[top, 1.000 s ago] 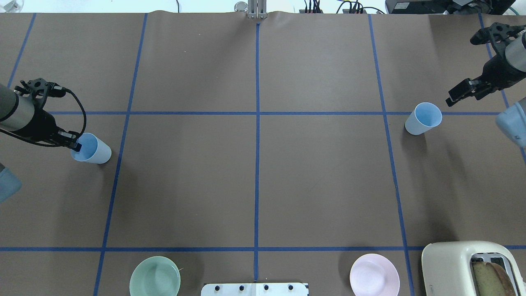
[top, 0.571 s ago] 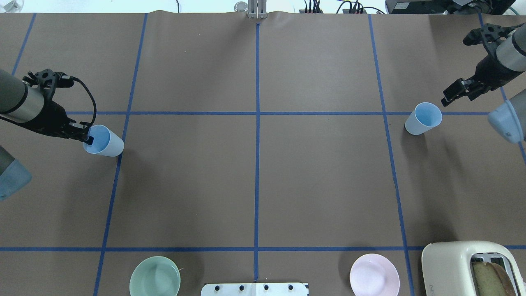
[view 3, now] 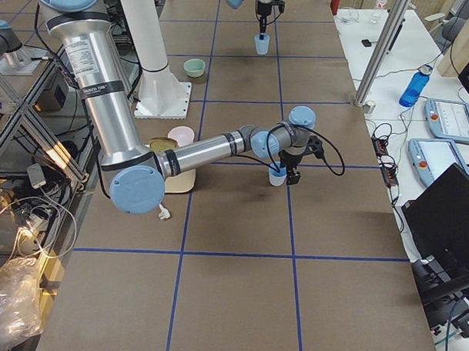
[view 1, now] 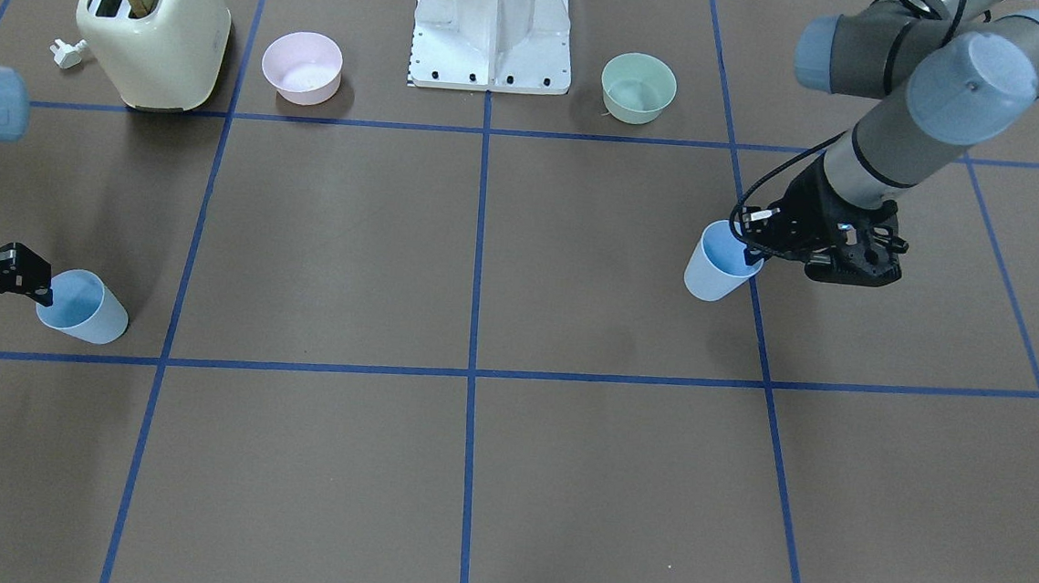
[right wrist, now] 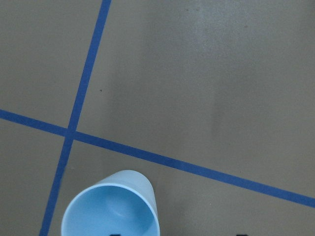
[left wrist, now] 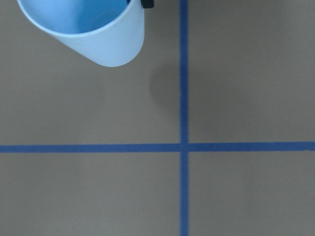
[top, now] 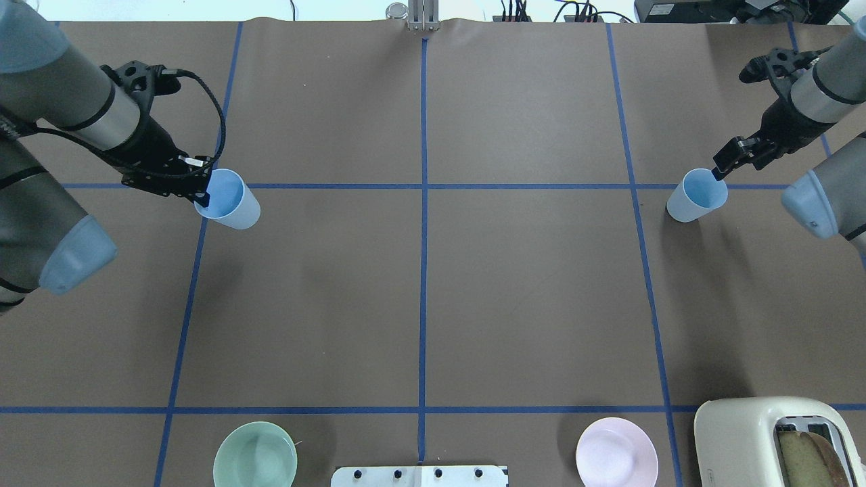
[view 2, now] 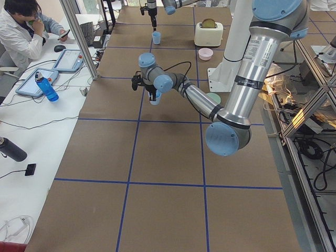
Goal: Stack blue cups with both arms
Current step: 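Carry the left gripper's cup toward table center while the right lifts its cup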
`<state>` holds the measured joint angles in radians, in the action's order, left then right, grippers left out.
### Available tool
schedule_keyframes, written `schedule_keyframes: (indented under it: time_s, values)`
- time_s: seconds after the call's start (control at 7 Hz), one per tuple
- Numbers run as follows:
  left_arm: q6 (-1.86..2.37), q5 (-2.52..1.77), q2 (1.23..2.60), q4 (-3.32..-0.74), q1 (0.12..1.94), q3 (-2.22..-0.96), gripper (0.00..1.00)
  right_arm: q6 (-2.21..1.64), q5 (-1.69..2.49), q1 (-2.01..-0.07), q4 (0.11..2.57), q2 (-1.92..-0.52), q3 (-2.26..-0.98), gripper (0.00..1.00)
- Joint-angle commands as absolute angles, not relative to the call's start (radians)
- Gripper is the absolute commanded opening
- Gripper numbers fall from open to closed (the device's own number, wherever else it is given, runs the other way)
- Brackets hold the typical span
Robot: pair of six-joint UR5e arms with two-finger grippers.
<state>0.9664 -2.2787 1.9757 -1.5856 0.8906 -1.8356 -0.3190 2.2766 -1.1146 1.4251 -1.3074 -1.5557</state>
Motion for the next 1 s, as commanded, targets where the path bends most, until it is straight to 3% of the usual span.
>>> schedule_keyframes:
  time_s: [0.0, 0.43, 0.86]
  values:
    - [1.107, -2.241, 2.064, -1.551, 0.794, -1.827, 0.0, -0.319, 2.27, -1.1, 1.424, -1.302, -1.534, 0.83]
    - [1.225, -2.194, 2.187, -1.555, 0.706, -1.743, 0.0, -0.321, 2.27, -1.085, 1.348, -1.304, -1.488, 0.83]
    - [1.275, -2.194, 2.273, -1.565, 0.677, -1.669, 0.0, -0.319, 2.27, -1.068, 1.347, -1.304, -1.489, 0.65]
